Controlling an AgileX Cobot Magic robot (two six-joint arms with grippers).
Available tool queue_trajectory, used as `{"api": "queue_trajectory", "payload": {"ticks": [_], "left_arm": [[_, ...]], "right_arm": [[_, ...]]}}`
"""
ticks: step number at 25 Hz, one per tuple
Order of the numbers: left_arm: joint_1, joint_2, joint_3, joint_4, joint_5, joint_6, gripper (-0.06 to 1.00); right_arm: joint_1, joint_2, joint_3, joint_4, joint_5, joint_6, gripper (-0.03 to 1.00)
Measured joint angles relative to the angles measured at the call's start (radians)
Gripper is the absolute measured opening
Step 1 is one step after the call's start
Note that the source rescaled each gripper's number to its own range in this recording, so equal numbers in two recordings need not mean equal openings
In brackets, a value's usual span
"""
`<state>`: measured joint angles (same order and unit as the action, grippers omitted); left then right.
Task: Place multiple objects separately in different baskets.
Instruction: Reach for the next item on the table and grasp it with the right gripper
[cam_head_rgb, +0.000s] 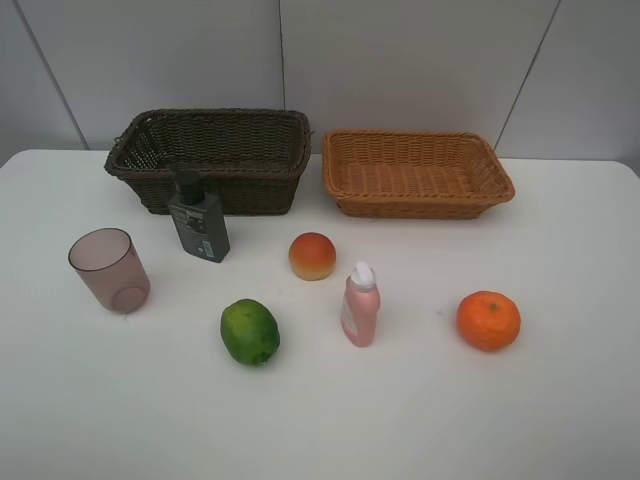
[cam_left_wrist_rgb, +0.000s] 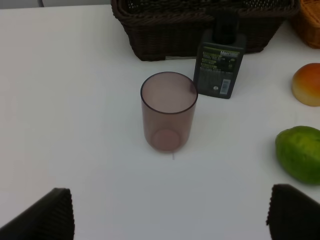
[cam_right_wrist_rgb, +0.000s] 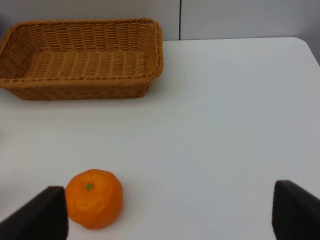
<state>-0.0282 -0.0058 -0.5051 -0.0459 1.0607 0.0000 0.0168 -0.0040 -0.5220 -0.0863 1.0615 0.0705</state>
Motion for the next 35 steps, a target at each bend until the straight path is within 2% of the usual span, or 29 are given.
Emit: {"api": "queue_trajectory", "payload": {"ticks": [27,35], "left_arm": [[0.0,0.0,0.0,0.0,0.0,0.0,1.0],[0.0,0.0,0.0,0.0,0.0,0.0,1.0]], "right_arm": [[0.0,0.003,0.0,0.0,0.0,0.0,0.83],[0.0,0.232,-0.024,0.019,-0.012,0.007,0.83]]}}
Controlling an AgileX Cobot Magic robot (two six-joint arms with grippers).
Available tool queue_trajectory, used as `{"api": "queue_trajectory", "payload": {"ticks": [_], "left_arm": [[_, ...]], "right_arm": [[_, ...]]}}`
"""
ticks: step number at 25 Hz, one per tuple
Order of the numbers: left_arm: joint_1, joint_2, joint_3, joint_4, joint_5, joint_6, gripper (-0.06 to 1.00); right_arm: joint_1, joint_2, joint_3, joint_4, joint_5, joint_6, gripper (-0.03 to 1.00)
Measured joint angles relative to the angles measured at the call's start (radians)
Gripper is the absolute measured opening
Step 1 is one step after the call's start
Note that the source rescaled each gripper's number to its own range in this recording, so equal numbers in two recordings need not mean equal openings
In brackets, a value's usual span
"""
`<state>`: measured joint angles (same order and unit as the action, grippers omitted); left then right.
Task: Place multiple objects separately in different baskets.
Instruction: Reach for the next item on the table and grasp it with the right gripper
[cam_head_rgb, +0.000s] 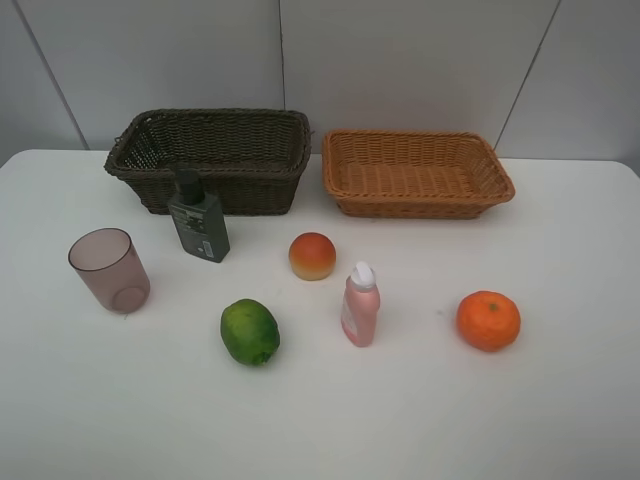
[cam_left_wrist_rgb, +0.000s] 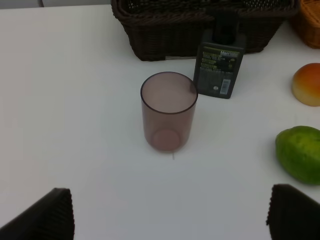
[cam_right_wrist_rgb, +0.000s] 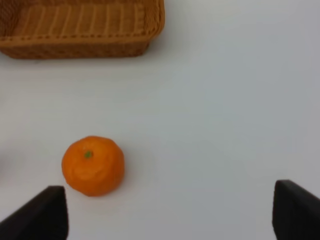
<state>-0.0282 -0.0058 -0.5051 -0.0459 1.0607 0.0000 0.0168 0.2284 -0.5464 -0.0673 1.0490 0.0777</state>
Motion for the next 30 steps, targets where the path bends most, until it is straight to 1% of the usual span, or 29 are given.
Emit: {"api": "queue_trajectory", "payload": {"ticks": [4,8,12,15,17,21,23,25,30], "left_arm": [[0.0,0.0,0.0,0.0,0.0,0.0,1.0],[0.0,0.0,0.0,0.0,0.0,0.0,1.0],[0.0,0.0,0.0,0.0,0.0,0.0,1.0],[0.0,0.0,0.0,0.0,0.0,0.0,1.0],[0.0,0.0,0.0,0.0,0.0,0.0,1.0],[0.0,0.0,0.0,0.0,0.0,0.0,1.0],[0.0,0.0,0.0,0.0,0.0,0.0,1.0],[0.0,0.0,0.0,0.0,0.0,0.0,1.0],[0.0,0.0,0.0,0.0,0.0,0.0,1.0]], "right_arm": [[0.0,0.182,-0.093,0.041,-0.063,0.001,0.83],[0.0,0.374,-0.175,0.084,-0.079,0.02,0.83],[0.017,0.549,-0.223,0.077,-0.093,0.025,0.83],[0.09,0.658,-0.229,0.029,-0.123,0.028,0.83],[0.162,0.73,-0.23,0.003,-0.15,0.046,0.83],[0.288,0.874,-0.23,-0.027,-0.203,0.094,0.9],[0.329,0.939,-0.23,-0.035,-0.23,0.105,0.92],[0.355,1.002,-0.23,-0.036,-0.251,0.11,0.92],[0.365,1.12,-0.23,-0.047,-0.264,0.112,0.92]]}}
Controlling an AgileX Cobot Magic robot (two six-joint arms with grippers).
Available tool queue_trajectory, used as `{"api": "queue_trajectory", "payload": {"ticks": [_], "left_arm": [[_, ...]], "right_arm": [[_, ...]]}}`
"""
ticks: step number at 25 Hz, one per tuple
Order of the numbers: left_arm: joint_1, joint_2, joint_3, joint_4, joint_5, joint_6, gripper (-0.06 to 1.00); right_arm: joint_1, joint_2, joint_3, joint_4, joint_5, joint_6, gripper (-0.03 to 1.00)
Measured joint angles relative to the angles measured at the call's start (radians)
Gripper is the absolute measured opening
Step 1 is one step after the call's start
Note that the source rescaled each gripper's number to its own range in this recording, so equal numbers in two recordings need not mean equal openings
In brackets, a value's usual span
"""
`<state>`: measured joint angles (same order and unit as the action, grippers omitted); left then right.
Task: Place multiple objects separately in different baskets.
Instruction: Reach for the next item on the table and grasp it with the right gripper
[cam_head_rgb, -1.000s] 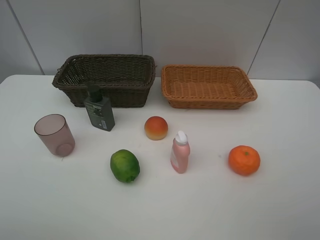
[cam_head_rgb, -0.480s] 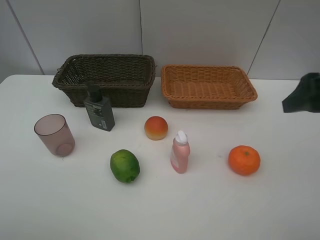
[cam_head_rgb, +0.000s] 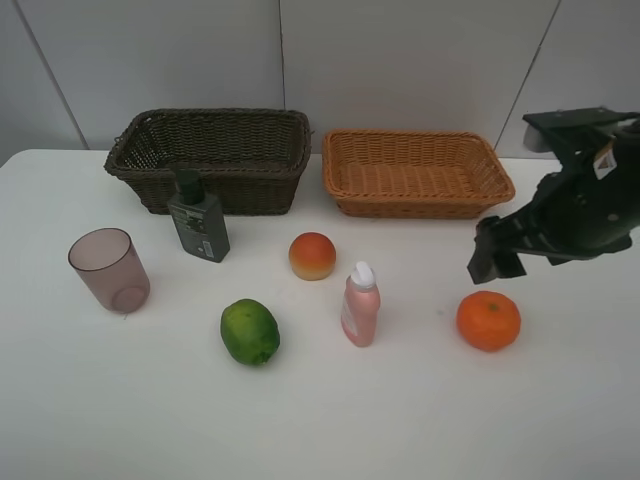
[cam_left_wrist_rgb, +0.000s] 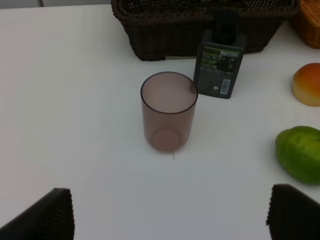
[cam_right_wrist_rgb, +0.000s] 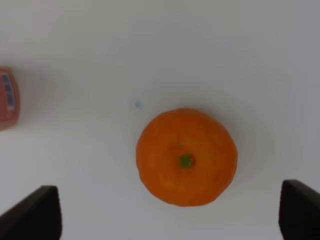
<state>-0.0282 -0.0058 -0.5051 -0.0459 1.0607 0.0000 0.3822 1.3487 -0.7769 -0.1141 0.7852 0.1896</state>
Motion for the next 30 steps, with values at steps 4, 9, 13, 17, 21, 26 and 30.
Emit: {"api": "queue_trajectory", "payload": {"ticks": [4,9,13,17,21,26,30], "left_arm": [[0.0,0.0,0.0,0.0,0.0,0.0,1.0],[0.0,0.0,0.0,0.0,0.0,0.0,1.0],[0.0,0.0,0.0,0.0,0.0,0.0,1.0],[0.0,0.0,0.0,0.0,0.0,0.0,1.0],[0.0,0.0,0.0,0.0,0.0,0.0,1.0],[0.0,0.0,0.0,0.0,0.0,0.0,1.0],[0.0,0.0,0.0,0.0,0.0,0.0,1.0]], "right_arm": [[0.0,0.074,0.0,-0.003,-0.008,0.0,0.92],[0.0,0.154,0.0,-0.003,-0.038,0.001,0.92],[0.0,0.211,0.0,-0.008,-0.051,0.001,0.92],[-0.001,0.244,0.0,-0.023,-0.091,0.001,0.92],[-0.002,0.274,0.0,-0.041,-0.101,0.001,0.92],[-0.006,0.314,0.0,-0.054,-0.106,0.001,0.92],[-0.014,0.336,0.0,-0.098,-0.115,0.001,0.92]]}}
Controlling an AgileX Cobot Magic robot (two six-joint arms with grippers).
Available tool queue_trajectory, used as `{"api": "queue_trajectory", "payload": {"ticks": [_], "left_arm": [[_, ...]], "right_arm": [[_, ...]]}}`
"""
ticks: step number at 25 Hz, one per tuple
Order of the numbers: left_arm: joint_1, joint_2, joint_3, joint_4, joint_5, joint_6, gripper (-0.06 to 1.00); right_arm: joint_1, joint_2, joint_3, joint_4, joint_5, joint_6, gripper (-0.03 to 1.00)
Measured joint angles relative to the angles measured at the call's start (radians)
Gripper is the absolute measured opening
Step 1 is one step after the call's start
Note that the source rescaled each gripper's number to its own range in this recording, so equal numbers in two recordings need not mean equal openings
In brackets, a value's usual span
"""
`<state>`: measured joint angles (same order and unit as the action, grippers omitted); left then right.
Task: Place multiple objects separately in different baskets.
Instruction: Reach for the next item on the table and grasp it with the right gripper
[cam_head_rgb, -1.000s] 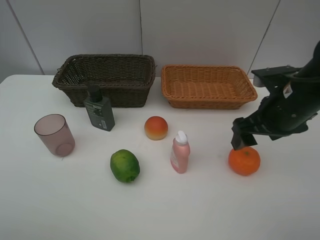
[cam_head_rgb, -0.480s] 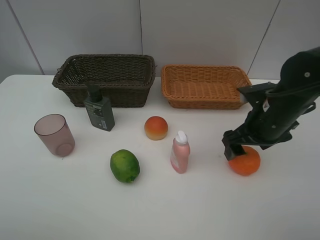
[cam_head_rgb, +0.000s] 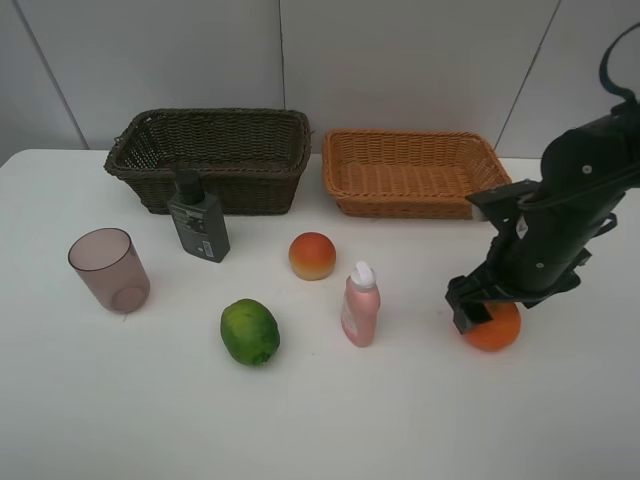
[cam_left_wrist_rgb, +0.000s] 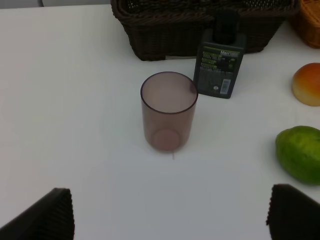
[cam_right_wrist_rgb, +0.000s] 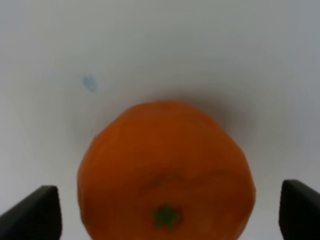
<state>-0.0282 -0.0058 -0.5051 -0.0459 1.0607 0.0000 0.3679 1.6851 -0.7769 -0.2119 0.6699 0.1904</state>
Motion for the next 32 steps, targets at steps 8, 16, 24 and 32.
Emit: {"api": "queue_trajectory", "payload": {"ticks": [8,16,24,32], "left_arm": [[0.0,0.0,0.0,0.0,0.0,0.0,1.0],[0.0,0.0,0.0,0.0,0.0,0.0,1.0],[0.0,0.0,0.0,0.0,0.0,0.0,1.0],[0.0,0.0,0.0,0.0,0.0,0.0,1.0]], "right_arm": [[-0.009,0.051,0.0,-0.015,-0.024,0.0,0.92],[-0.009,0.102,-0.001,-0.01,-0.062,0.0,0.92],[-0.009,0.129,-0.001,-0.002,-0.068,0.0,0.92],[-0.009,0.129,-0.001,-0.003,-0.079,0.0,0.66]]}}
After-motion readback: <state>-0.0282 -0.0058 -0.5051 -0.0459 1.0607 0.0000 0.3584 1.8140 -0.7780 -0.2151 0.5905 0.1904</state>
